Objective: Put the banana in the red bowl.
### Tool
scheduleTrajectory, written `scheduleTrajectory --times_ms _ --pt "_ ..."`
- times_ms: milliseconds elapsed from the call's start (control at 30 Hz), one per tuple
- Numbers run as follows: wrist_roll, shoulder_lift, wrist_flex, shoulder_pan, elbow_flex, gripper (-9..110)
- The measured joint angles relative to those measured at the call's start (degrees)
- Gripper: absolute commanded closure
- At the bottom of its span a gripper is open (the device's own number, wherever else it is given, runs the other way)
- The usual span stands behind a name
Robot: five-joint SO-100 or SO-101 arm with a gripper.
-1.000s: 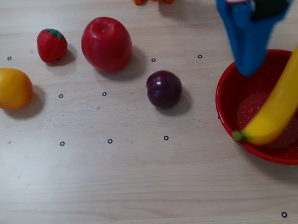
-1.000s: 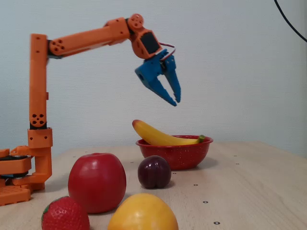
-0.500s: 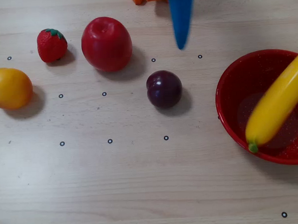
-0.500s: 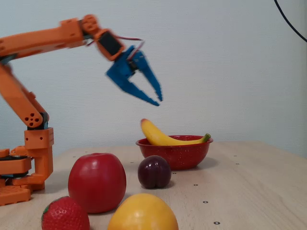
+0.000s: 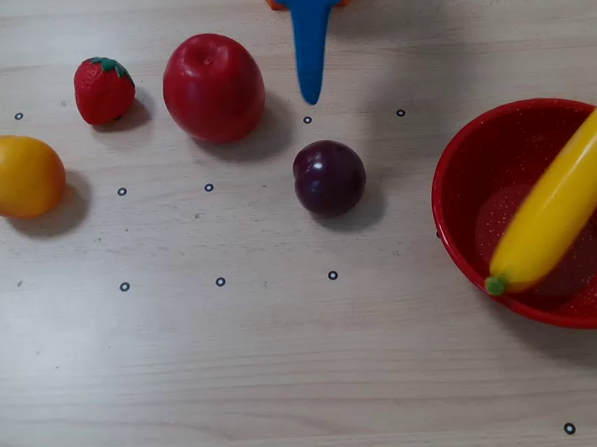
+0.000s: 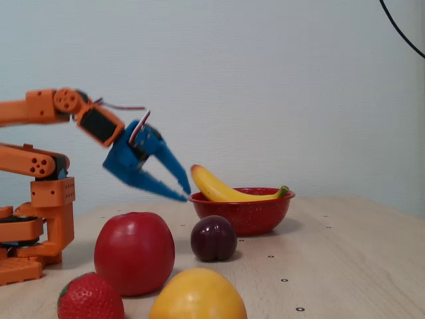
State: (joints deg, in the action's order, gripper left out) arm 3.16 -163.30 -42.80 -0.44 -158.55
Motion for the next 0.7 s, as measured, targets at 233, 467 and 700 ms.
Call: scheduleTrajectory --times_ms 233,467,700 --pt "0.00 -9.23 5.71 0.44 -11.51 101" --pt "0.00 -14.15 11.95 0.53 -16.70 101" --pt "-0.09 -16.52 9.32 0.53 -19.42 101"
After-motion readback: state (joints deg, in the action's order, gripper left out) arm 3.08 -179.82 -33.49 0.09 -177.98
